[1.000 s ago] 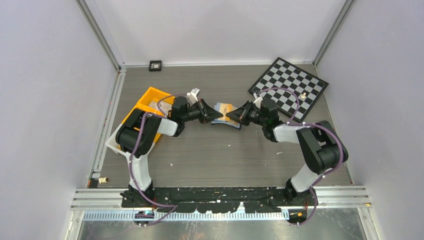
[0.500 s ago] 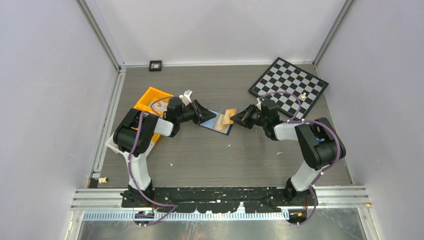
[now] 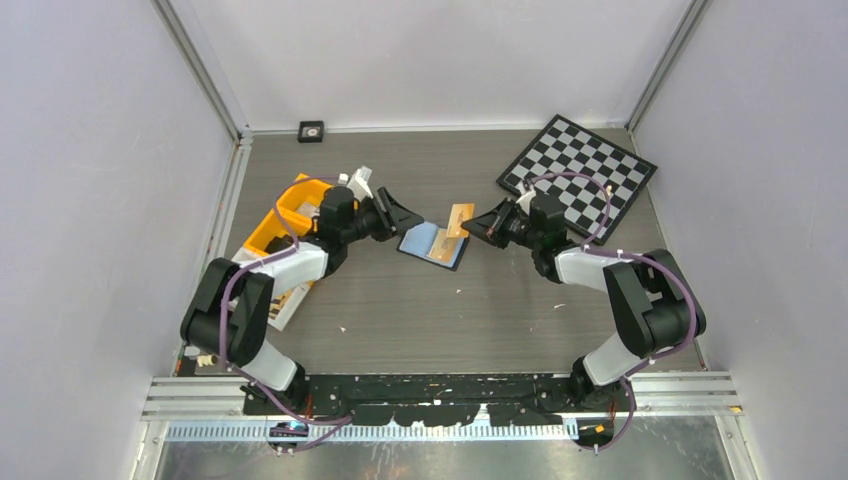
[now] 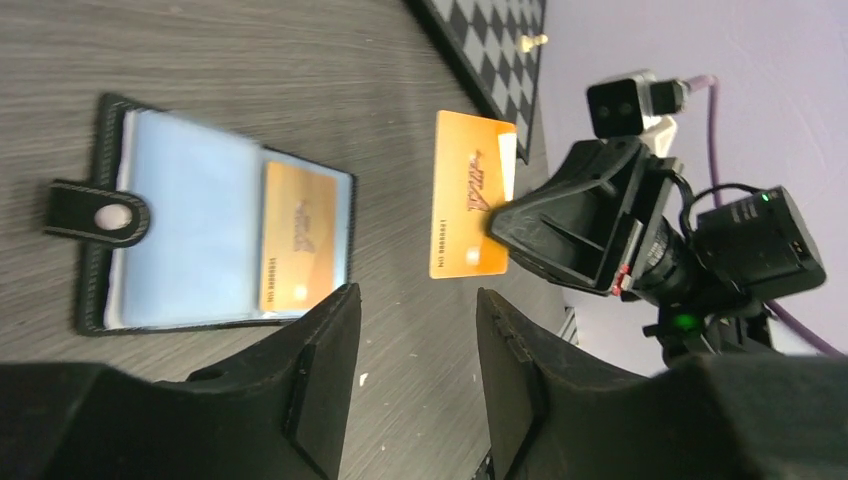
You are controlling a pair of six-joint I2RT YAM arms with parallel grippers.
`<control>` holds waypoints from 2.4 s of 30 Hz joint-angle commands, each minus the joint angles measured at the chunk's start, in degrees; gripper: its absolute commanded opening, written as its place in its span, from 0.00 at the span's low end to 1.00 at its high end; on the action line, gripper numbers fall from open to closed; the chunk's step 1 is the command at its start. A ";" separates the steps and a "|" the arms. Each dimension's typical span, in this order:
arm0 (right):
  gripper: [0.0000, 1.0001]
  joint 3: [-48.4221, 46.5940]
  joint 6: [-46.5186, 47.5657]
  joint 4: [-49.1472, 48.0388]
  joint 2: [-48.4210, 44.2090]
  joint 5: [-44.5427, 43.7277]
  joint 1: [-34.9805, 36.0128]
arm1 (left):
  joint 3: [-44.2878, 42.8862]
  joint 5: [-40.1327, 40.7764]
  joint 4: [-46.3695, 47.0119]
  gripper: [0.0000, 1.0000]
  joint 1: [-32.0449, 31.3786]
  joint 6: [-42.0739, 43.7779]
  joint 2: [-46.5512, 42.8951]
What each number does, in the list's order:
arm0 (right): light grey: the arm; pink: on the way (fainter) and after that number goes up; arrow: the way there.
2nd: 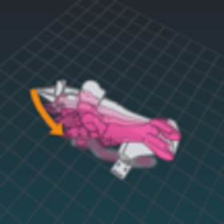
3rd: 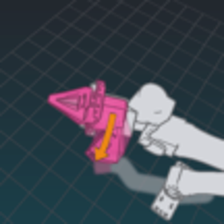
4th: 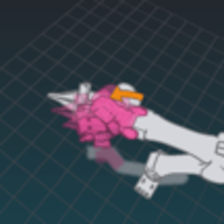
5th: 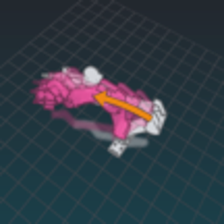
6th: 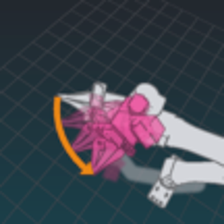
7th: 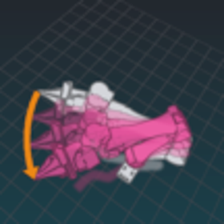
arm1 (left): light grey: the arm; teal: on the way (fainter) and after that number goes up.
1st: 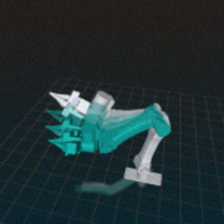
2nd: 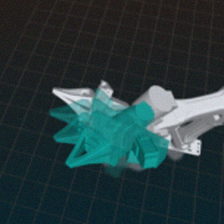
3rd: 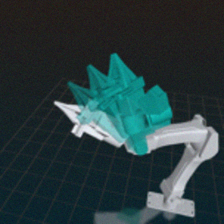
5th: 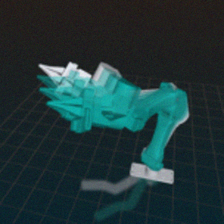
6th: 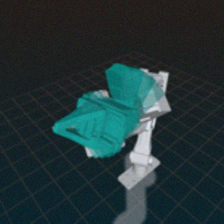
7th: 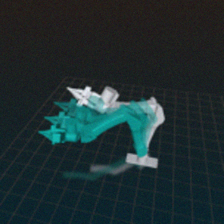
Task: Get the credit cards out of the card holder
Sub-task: Remove the credit card from the card holder, then place the credit card in the storage box.
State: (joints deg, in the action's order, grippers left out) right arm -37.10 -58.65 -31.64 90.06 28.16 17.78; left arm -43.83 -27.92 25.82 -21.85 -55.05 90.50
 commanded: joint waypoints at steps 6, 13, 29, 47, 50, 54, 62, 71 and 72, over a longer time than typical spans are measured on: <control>0.00 2.23 -6.01 -21.69 0.66 7.85 1.39 | -1.92 -3.91 3.20 0.48 -6.27 3.68 -0.14; 0.00 1.58 -6.92 -24.97 1.31 9.65 3.09 | -1.98 -6.70 7.63 0.41 -6.28 1.21 1.96; 0.00 1.05 -6.56 -24.74 2.07 9.96 3.92 | 4.94 -9.87 30.33 0.35 -2.90 -9.86 2.84; 0.15 -0.81 -5.65 -24.09 3.68 11.16 6.38 | 5.73 -10.52 32.75 0.00 -1.17 -11.87 2.64; 0.45 -0.37 -3.44 -20.37 2.41 8.60 6.13 | 7.11 -8.33 30.13 0.00 0.02 -10.71 0.83; 0.49 1.08 -0.33 -15.65 -1.27 4.69 5.25 | 8.54 -2.71 19.73 0.00 2.03 -6.90 -3.60; 0.49 2.56 4.70 -7.01 -8.09 -1.71 4.53 | 7.46 24.65 -14.89 0.00 4.18 3.51 -19.55; 0.49 2.74 6.06 -5.26 -9.44 -2.75 4.38 | -13.42 71.56 -71.05 0.00 4.18 -7.05 -23.89; 0.49 2.81 5.99 -5.31 -9.47 -2.71 4.42 | -15.22 73.93 -74.46 0.00 4.18 -8.11 -23.40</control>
State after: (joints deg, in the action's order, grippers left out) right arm -34.35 -54.13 -36.32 82.74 26.68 22.31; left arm -50.09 24.08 -22.33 -17.87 -58.19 66.50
